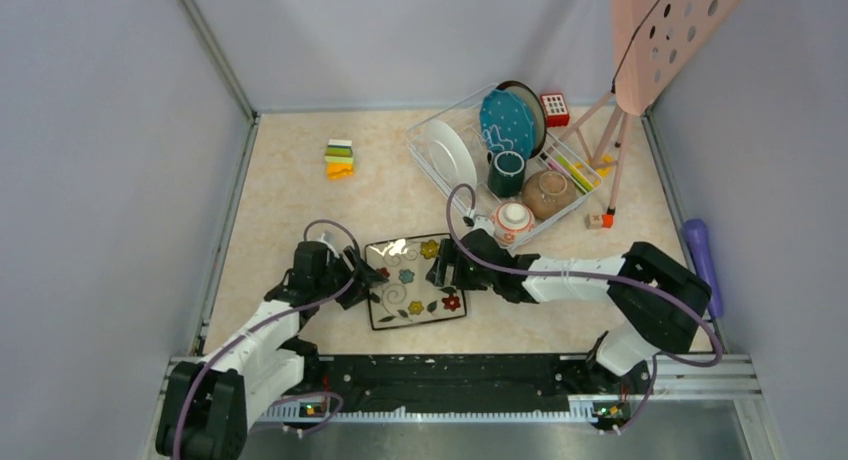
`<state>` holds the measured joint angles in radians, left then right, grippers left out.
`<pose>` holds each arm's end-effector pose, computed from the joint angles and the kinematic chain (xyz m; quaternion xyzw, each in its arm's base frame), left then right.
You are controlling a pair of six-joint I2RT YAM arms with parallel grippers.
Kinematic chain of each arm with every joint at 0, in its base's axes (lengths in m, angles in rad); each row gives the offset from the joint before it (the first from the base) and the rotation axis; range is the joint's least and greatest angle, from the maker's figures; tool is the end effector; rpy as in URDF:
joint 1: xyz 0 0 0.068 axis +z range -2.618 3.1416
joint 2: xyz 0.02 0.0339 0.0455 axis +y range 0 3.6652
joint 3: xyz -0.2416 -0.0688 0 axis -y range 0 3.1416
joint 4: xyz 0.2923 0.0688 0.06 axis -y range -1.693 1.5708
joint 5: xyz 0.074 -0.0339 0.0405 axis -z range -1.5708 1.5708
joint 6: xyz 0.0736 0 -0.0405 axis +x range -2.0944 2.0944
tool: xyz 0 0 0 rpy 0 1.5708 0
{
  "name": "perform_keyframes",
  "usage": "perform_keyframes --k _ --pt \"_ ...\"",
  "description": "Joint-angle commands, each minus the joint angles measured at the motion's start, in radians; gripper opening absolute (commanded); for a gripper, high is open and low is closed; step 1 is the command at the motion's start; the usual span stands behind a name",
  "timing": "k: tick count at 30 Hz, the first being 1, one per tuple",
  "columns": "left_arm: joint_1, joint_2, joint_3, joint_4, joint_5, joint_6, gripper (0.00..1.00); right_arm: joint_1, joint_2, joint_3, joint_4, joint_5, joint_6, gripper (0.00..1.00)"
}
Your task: Load the mixed dishes into the dish rack
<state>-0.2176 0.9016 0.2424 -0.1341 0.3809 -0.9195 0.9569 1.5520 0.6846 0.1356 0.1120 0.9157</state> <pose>0.2263 -0.0780 0.0700 -0.2450 0.8779 -0.3480 0.2193 0.2140 0.2893 0.0726 0.0040 0.9121 0.2972 0.2822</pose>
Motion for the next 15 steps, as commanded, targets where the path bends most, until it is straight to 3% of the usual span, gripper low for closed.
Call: perform_keyframes --k 1,7,12,15 --pt "-0.019 0.043 0.042 -0.022 0.037 0.059 0.66 0.001 -0.055 -0.013 0.01 -0.017 -0.011 0.82" --pt "-0.019 0.045 -0.01 0.052 -0.021 0.064 0.62 -0.001 -0.042 -0.016 -0.009 -0.01 -0.031 0.81" --pt "-0.019 0.103 0.002 -0.02 -0.129 0.094 0.63 -0.002 -0.042 -0.023 -0.016 0.003 -0.036 0.75" --pt "-0.019 0.134 -0.037 0.096 -0.055 0.092 0.5 -0.001 -0.038 -0.025 -0.012 -0.006 -0.042 0.73"
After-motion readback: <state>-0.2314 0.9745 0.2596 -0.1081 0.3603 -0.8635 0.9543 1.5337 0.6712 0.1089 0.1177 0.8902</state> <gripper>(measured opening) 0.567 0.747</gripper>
